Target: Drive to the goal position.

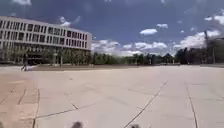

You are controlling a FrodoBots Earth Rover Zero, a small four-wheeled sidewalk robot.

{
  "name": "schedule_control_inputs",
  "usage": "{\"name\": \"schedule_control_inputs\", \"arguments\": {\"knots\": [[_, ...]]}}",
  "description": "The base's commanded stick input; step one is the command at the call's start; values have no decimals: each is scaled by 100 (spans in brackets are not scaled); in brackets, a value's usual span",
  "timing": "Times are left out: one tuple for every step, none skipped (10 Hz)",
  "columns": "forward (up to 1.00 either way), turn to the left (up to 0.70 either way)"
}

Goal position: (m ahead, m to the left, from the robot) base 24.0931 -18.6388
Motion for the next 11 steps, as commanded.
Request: {"name": "schedule_control_inputs", "arguments": {"knots": [[70,0],[70,0],[70,0],[70,0],[70,0],[70,0],[70,0],[70,0],[70,0],[70,0],[70,0]]}}
